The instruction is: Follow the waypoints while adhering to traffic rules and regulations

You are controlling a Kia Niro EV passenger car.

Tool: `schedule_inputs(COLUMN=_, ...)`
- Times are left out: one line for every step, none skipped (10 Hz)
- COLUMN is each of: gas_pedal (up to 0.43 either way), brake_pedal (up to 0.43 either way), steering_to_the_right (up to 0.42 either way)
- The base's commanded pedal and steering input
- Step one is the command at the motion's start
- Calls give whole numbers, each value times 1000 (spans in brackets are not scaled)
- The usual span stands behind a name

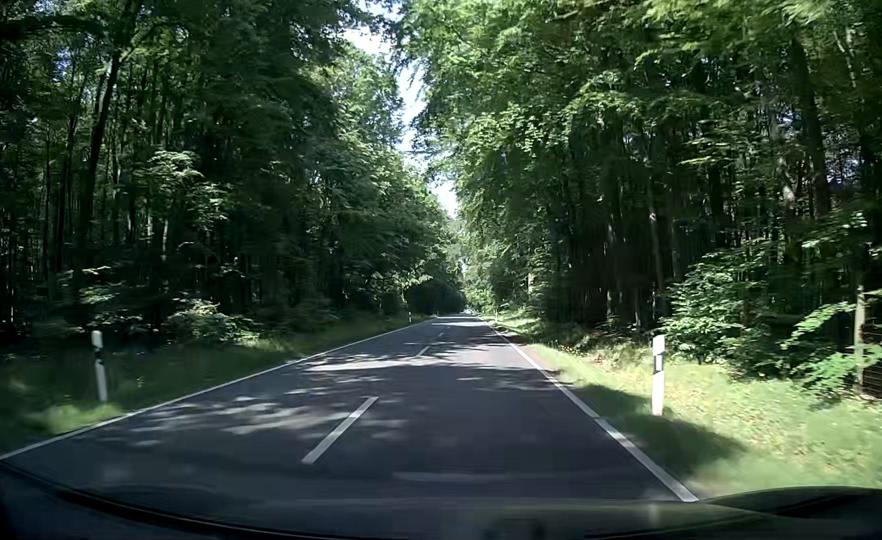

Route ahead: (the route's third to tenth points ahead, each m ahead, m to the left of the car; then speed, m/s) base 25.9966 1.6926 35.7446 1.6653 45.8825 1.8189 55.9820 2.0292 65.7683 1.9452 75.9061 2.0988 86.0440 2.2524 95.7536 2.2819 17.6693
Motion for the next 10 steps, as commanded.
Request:
schedule_inputs(gas_pedal=8, brake_pedal=30, steering_to_the_right=0)
schedule_inputs(gas_pedal=8, brake_pedal=30, steering_to_the_right=0)
schedule_inputs(gas_pedal=8, brake_pedal=30, steering_to_the_right=0)
schedule_inputs(gas_pedal=8, brake_pedal=30, steering_to_the_right=0)
schedule_inputs(gas_pedal=8, brake_pedal=30, steering_to_the_right=-1)
schedule_inputs(gas_pedal=8, brake_pedal=30, steering_to_the_right=-1)
schedule_inputs(gas_pedal=8, brake_pedal=30, steering_to_the_right=0)
schedule_inputs(gas_pedal=8, brake_pedal=30, steering_to_the_right=0)
schedule_inputs(gas_pedal=8, brake_pedal=30, steering_to_the_right=0)
schedule_inputs(gas_pedal=8, brake_pedal=30, steering_to_the_right=0)
